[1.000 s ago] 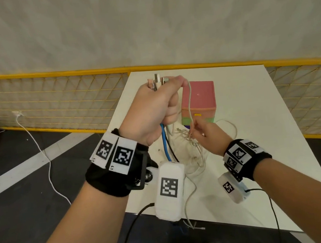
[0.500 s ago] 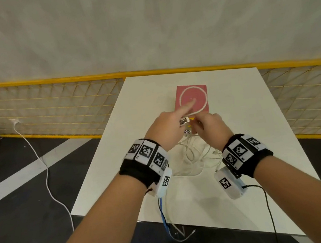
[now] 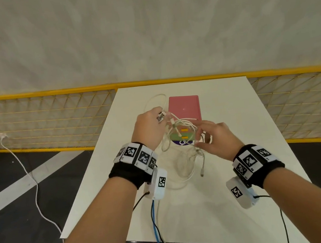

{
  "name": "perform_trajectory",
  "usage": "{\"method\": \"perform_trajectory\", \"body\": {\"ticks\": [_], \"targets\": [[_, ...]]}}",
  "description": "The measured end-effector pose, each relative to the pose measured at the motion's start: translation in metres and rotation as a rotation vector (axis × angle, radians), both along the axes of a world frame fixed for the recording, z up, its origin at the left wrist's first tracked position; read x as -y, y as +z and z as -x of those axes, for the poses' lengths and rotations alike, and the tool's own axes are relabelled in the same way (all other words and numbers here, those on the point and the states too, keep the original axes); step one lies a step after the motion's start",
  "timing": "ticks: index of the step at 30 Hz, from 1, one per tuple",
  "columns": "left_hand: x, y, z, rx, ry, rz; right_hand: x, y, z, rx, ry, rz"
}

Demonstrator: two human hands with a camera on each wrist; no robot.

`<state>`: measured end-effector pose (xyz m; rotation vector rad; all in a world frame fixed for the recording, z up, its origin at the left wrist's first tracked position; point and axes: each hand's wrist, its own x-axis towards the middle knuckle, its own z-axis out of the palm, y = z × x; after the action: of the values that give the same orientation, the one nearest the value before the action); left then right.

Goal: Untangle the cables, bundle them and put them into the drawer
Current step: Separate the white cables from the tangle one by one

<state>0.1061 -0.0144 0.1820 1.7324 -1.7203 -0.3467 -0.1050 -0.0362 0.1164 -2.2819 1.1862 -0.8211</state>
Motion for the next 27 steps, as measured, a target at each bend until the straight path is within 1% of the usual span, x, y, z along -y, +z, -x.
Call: {"method": "perform_trajectory", "body": {"ticks": [1,3,4,5,7,8,9,11,13,15,17,18,21,23,24,26,27], "targets": [[0.000,0.001,0.002,-0.015,-0.036,-0.008,0.000,0.003,-0.003,0.016,-0.046,0.027],[-0.002,0.006,0.008,-0.012,-0.142,-0.037,0.002,0.010,-0.012,0.097,-0.128,0.149],[-0.002,0.008,0.011,-0.005,-0.190,-0.044,0.004,0.014,-0.018,0.104,-0.157,0.208],[-0.002,0.010,0.012,-0.005,-0.221,-0.040,0.006,0.015,-0.024,0.073,-0.171,0.253],[0.000,0.012,0.011,-0.045,-0.242,-0.001,0.011,0.011,-0.035,-0.067,-0.195,0.309],[0.001,0.013,0.010,-0.076,-0.233,0.030,0.013,0.006,-0.037,-0.136,-0.213,0.306],[0.003,0.013,0.007,-0.105,-0.206,0.063,0.016,0.003,-0.037,-0.188,-0.232,0.272],[0.004,0.013,0.001,-0.159,-0.118,0.124,0.022,-0.002,-0.031,-0.256,-0.251,0.136],[0.004,0.013,-0.006,-0.210,-0.022,0.169,0.026,-0.004,-0.021,-0.305,-0.255,-0.003],[0.004,0.013,-0.013,-0.254,0.052,0.181,0.027,-0.006,-0.014,-0.327,-0.271,-0.100],[0.004,0.012,-0.020,-0.263,0.076,0.169,0.027,-0.006,-0.010,-0.271,-0.254,-0.143],[0.004,0.012,-0.021,-0.266,0.067,0.150,0.025,-0.003,-0.009,-0.207,-0.203,-0.174],[0.002,0.015,-0.018,-0.241,-0.034,0.047,0.016,0.013,-0.024,0.101,0.045,-0.201],[-0.001,0.019,-0.010,-0.212,-0.087,0.022,0.012,0.020,-0.041,0.296,0.123,-0.187],[-0.002,0.022,-0.007,-0.228,-0.099,0.034,0.012,0.020,-0.048,0.309,0.115,-0.152],[-0.003,0.028,-0.004,-0.284,-0.091,0.091,0.016,0.010,-0.054,0.180,0.059,-0.048],[-0.004,0.030,-0.006,-0.318,-0.071,0.131,0.019,0.000,-0.052,0.110,0.032,-0.037]]}}
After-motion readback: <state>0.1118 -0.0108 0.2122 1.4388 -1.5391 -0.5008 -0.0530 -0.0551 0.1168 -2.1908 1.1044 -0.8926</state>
